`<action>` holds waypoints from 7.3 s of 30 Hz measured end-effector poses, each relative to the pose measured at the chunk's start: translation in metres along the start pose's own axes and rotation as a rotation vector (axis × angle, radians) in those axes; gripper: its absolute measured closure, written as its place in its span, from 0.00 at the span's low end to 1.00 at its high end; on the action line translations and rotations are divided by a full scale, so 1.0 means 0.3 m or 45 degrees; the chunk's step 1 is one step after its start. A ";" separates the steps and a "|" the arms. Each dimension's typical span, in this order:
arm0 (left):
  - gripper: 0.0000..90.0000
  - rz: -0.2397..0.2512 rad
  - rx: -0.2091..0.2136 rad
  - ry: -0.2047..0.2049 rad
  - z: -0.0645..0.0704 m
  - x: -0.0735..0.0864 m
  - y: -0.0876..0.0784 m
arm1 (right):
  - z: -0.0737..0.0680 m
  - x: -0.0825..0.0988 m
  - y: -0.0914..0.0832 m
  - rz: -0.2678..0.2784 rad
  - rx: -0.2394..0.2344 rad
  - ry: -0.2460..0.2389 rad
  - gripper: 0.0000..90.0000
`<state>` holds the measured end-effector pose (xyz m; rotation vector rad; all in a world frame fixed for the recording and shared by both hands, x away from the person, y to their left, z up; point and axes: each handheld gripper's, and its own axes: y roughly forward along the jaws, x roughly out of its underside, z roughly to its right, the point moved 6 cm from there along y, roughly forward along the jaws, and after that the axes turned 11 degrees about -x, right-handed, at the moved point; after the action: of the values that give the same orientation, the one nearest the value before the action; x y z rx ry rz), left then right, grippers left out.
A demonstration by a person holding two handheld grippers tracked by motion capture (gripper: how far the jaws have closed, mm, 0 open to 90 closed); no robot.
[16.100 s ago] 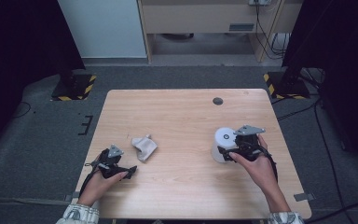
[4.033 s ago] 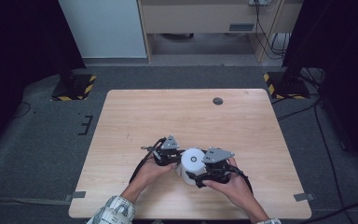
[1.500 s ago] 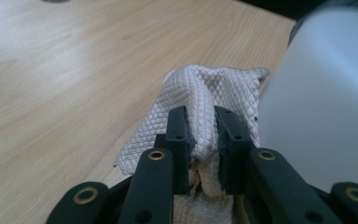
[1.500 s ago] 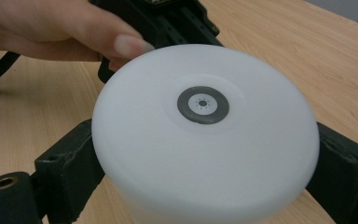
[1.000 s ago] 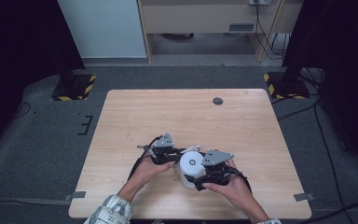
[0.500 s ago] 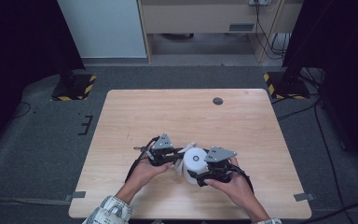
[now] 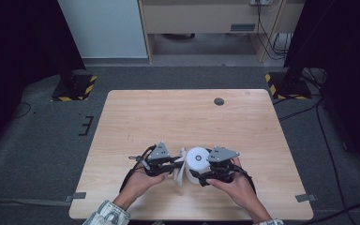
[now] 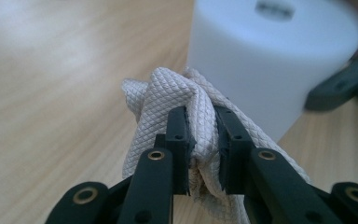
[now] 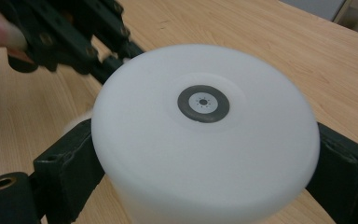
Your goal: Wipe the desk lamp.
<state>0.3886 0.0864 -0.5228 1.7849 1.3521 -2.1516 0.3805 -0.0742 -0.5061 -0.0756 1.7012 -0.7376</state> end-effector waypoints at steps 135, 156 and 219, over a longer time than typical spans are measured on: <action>0.84 0.012 0.002 0.035 0.060 -0.001 0.004 | 0.069 -0.076 -0.122 0.055 0.114 0.153 0.22; 0.84 0.013 0.126 0.106 0.233 -0.011 0.030 | 0.081 -0.073 -0.103 0.098 0.005 0.199 0.26; 0.84 0.019 0.062 0.064 0.090 -0.019 0.004 | 0.089 -0.070 -0.099 0.131 0.004 0.193 0.28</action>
<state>0.3701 0.0661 -0.5198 1.8725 1.3033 -2.1653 0.4006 -0.1003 -0.4749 0.0712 1.8338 -0.6834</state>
